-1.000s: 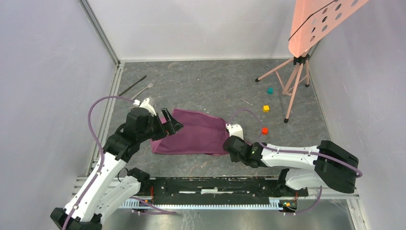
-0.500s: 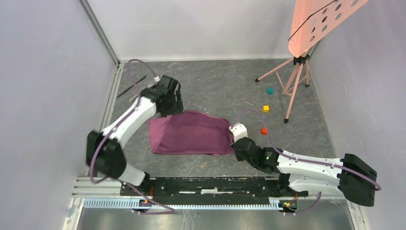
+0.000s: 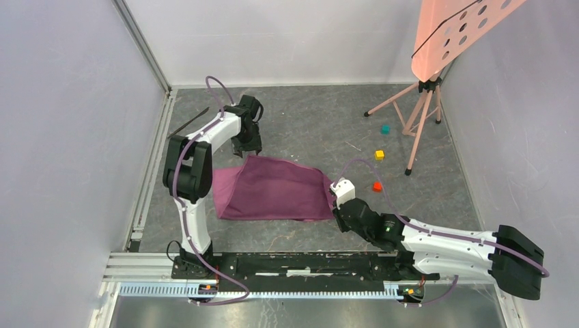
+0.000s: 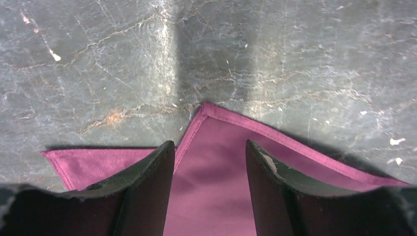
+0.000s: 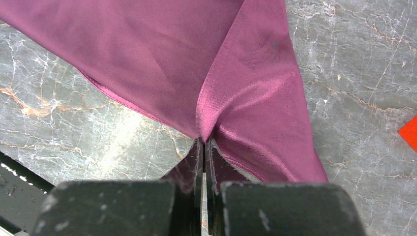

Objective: Fold the napkin into a case and place the utensils inside
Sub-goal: Pick up the crumpled napkin from the center of the board.

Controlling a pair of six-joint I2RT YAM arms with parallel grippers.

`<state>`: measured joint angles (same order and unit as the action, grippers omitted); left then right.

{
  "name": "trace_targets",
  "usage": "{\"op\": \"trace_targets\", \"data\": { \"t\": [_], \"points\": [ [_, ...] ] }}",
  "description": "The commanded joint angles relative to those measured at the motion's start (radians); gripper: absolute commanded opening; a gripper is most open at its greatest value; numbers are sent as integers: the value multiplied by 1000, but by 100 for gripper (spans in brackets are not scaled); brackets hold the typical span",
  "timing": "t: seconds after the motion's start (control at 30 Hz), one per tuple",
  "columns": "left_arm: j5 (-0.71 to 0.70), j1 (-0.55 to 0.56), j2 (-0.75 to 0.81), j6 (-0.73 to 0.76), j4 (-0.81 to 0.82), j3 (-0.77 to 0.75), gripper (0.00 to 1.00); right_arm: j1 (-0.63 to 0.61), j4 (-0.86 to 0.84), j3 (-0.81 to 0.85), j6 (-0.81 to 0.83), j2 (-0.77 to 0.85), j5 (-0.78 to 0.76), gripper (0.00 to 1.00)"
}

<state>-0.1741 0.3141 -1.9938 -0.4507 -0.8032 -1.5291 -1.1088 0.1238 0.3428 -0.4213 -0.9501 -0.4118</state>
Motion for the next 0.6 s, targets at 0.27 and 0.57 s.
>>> {"op": "trace_targets", "data": {
  "t": [0.27, 0.57],
  "points": [
    [59, -45, -86, 53, 72, -10, 60, 16, -41, -14, 11, 6, -16, 0],
    [79, -50, -140, 55, 80, -13, 49, 37, -4, 6, 8, 4, -34, 0]
  ]
}}
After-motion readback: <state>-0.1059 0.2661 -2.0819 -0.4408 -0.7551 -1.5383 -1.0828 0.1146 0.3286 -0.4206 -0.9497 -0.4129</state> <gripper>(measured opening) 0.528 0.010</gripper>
